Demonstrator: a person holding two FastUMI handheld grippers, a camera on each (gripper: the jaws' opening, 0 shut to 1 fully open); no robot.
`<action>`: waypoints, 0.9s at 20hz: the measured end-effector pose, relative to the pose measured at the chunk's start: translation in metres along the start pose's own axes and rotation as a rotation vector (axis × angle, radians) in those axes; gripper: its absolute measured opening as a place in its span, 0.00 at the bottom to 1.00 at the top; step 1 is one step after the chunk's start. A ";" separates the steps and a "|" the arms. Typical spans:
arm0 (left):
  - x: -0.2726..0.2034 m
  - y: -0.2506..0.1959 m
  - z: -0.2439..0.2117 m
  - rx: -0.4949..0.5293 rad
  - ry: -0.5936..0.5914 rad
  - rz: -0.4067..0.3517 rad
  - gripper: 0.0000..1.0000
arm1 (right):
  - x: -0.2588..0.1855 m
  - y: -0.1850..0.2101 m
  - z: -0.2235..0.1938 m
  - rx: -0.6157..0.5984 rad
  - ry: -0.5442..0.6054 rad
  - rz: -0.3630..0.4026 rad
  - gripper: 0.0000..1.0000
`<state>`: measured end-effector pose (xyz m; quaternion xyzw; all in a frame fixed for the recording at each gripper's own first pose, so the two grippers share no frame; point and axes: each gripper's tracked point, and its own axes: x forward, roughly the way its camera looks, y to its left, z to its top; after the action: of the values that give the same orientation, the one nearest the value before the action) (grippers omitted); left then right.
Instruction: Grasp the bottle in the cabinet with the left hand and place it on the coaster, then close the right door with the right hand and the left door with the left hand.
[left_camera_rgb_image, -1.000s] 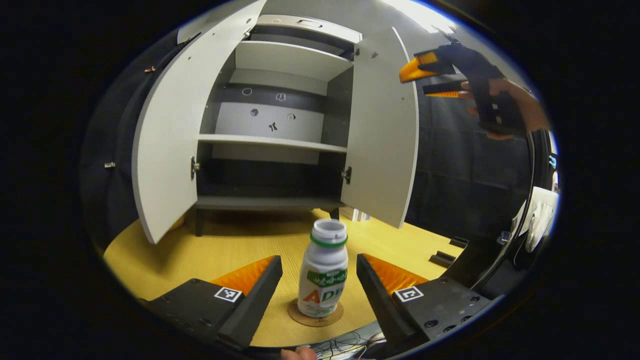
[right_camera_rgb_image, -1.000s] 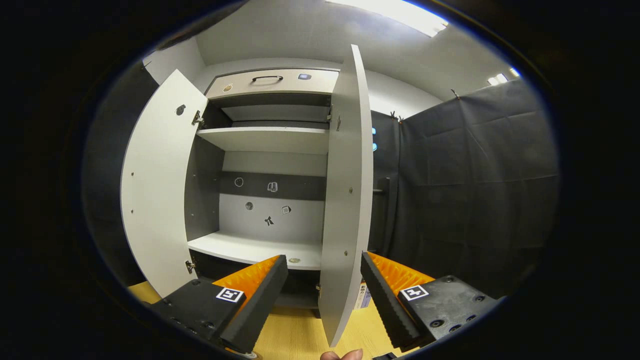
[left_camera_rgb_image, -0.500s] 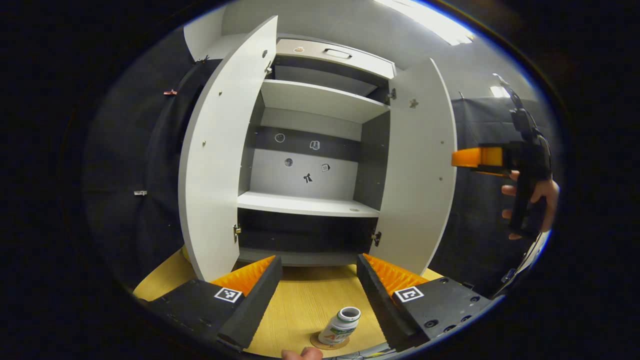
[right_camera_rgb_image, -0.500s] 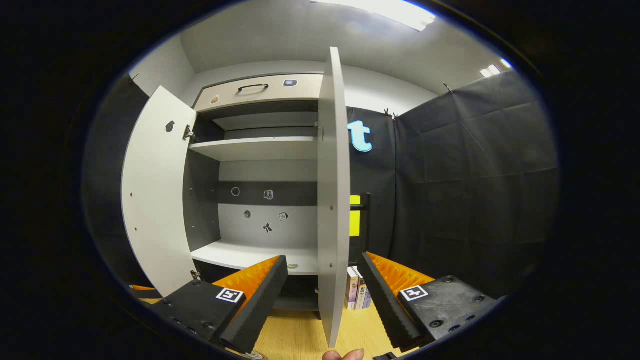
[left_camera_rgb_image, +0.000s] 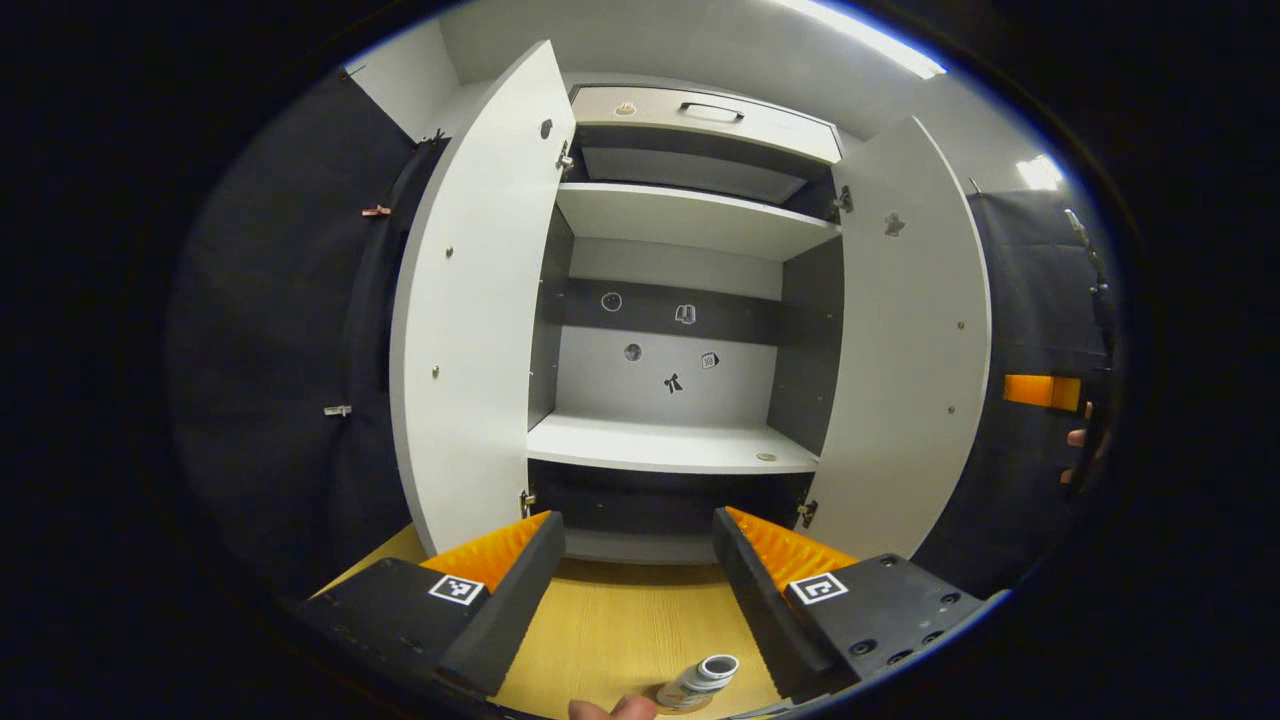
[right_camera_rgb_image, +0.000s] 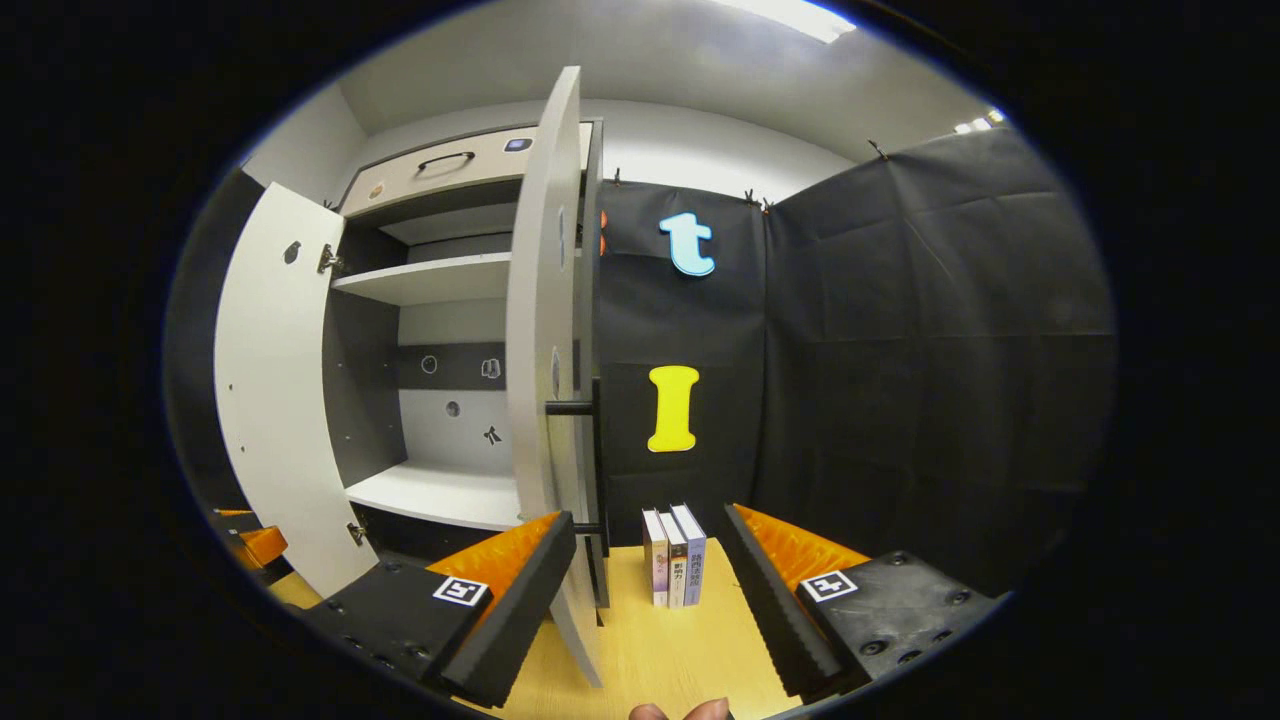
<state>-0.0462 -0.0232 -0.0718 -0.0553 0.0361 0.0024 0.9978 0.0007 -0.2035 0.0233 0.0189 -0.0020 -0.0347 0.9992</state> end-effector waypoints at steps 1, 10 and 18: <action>-0.001 0.000 0.000 -0.014 0.002 0.010 0.95 | 0.006 -0.005 -0.002 0.003 0.003 -0.002 0.97; -0.013 0.017 0.001 -0.042 0.006 0.087 0.95 | 0.038 -0.006 0.001 0.046 0.013 0.055 0.96; -0.021 0.044 0.001 -0.056 0.005 0.107 0.95 | 0.026 0.048 -0.006 0.041 0.034 0.173 0.97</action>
<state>-0.0677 0.0205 -0.0740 -0.0813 0.0415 0.0564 0.9942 0.0297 -0.1570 0.0192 0.0397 0.0124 0.0523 0.9978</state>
